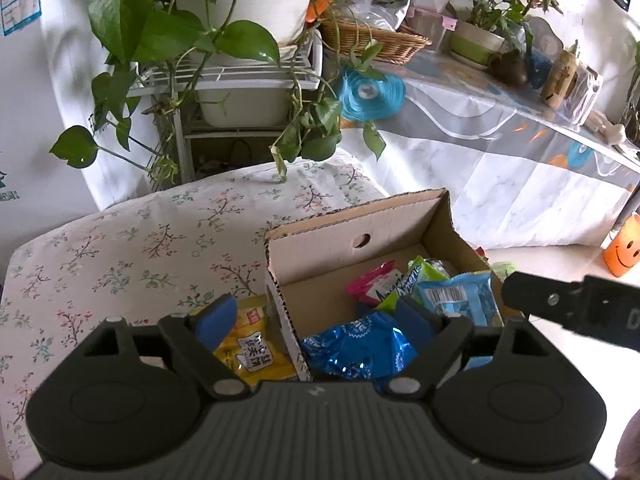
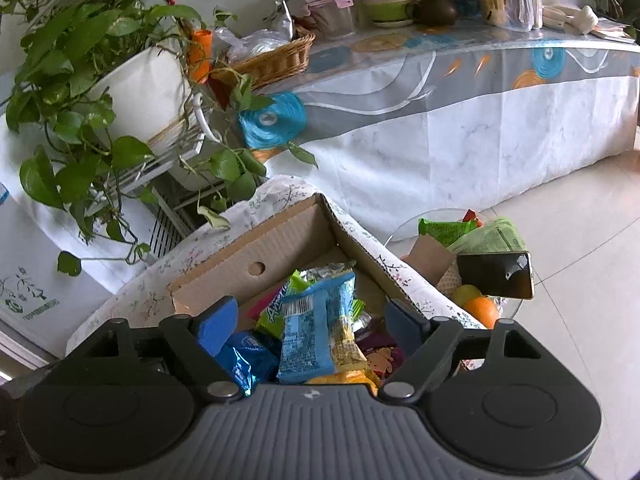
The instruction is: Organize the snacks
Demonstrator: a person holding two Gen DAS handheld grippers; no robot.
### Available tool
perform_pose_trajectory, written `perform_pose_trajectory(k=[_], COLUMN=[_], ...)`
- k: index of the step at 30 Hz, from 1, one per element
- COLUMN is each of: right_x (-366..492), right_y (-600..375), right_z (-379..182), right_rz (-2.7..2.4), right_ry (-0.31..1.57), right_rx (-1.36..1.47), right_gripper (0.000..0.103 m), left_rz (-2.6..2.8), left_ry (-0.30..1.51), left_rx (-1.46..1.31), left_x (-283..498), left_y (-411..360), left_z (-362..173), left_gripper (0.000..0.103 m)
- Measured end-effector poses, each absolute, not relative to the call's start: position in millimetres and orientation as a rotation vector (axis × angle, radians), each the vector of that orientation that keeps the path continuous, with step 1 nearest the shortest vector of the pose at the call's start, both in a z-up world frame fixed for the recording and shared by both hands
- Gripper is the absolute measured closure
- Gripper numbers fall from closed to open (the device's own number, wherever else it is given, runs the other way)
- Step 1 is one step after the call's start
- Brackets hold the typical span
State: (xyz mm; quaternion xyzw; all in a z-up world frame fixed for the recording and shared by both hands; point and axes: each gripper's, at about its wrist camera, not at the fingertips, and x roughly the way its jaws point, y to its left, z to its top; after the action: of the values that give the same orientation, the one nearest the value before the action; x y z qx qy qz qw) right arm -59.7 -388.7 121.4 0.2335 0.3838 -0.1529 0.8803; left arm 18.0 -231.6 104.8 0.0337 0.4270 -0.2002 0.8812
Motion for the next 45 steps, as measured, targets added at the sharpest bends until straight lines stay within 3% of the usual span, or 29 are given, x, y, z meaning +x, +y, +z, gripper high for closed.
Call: perform_pose_trajectory(k=[23,27,41,45], right_x=[-56.6,-61.6,-59.4,-60.2], right_y=[-372.0,-369.6,-365.0,-364.3], right_z=[126.5,131.1,134.0,134.5], right_rz=[-0.326,-0.305,-0.292,-0.286], right_ry=[0.849,0.836,0.831,0.831], right_rx=[0.397,0.409,0.392,0.387], right_gripper=[0.006,0.005,0.004,0.004], left_rz=[-0.304,-0.278,-0.201,-0.282], left_ry=[0.877,0.838,1.023,0.983], left_rx=[0.002,0.011,-0.016,-0.040], left_x=[6.9,3.3,56.3,63.8], left_y=[-164.7,-152.9,-150.4,-155.7], left_z=[141.6,146.3,37.5,25.5], left_gripper=[0.008,0.002,0.003,0.004])
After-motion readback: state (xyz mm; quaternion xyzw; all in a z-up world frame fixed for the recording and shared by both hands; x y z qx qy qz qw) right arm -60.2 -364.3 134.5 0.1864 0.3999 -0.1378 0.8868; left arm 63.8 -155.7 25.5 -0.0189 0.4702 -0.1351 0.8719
